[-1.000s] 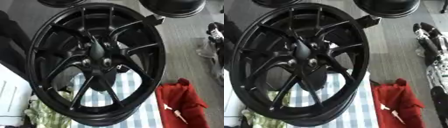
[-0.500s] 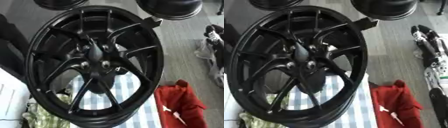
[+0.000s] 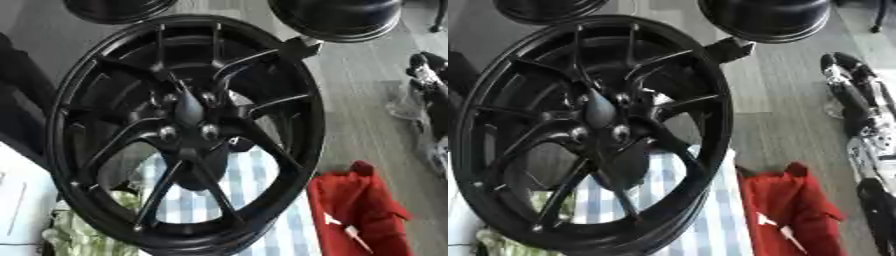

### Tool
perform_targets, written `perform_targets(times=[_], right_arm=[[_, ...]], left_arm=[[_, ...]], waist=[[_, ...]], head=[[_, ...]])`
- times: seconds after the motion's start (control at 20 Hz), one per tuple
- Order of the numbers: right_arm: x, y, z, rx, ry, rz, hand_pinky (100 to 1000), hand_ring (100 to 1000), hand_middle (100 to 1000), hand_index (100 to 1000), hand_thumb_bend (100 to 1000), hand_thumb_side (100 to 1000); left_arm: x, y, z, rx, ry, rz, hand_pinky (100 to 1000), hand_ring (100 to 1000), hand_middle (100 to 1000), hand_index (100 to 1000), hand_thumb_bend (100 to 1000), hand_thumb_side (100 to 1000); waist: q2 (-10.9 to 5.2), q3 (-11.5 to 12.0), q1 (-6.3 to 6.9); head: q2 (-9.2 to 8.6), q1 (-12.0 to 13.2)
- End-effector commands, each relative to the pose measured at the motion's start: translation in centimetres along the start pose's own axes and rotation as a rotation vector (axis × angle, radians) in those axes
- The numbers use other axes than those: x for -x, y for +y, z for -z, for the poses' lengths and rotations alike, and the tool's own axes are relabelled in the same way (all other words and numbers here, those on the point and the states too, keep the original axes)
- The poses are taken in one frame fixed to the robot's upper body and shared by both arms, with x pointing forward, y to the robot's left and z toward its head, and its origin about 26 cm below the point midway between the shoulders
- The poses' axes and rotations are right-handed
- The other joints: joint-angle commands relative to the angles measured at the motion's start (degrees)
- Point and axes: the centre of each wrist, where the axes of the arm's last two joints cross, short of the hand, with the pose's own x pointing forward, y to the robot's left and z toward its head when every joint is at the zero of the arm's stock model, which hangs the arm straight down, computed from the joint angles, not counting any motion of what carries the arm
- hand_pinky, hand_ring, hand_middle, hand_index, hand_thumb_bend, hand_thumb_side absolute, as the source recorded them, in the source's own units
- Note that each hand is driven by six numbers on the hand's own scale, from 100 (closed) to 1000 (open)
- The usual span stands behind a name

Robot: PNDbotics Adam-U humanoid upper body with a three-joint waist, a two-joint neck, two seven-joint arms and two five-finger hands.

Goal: Pull the pin out of the wheel hub.

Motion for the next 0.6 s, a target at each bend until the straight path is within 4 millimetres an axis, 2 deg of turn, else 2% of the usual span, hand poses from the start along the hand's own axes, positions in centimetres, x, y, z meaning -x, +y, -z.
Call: perform_targets(times=[0.05, 0.15, 0.35, 0.6], right_arm=[[-1.3, -0.4, 0.5, -0.002, -0.040, -0.007, 954, 844, 864, 828, 304, 406], [-1.3, -0.3, 0.5, -0.001, -0.040, -0.004, 954, 844, 864, 828, 302, 406], [-1.4, -0.2, 0.4, 0.001, -0.048, 0.008, 953, 844, 864, 827, 299, 404], [-1.5, 0.0, 0.4, 0.010, -0.058, 0.025, 953, 844, 864, 827, 297, 403]], left_arm=[[-1.8, 1.6, -0.6, -0.127, -0.087, -0.099, 820, 789, 749, 810, 157, 525], [-3.0, 1.1, -0.2, -0.175, -0.164, -0.227, 808, 781, 743, 806, 100, 575], [-4.8, -0.5, 0.8, -0.226, -0.267, -0.446, 785, 766, 732, 797, 100, 647], [-5.8, -3.3, 2.2, -0.307, -0.337, -0.710, 775, 765, 741, 801, 100, 725]], waist=[[-0.92, 0.1, -0.11], [-0.97, 0.2, -0.28], [-0.94, 0.0, -0.67], [-0.79, -0.1, -1.22]], head=[[-0.53, 0.0], [-0.43, -0.1], [-0.41, 0.1], [-0.26, 0.2]])
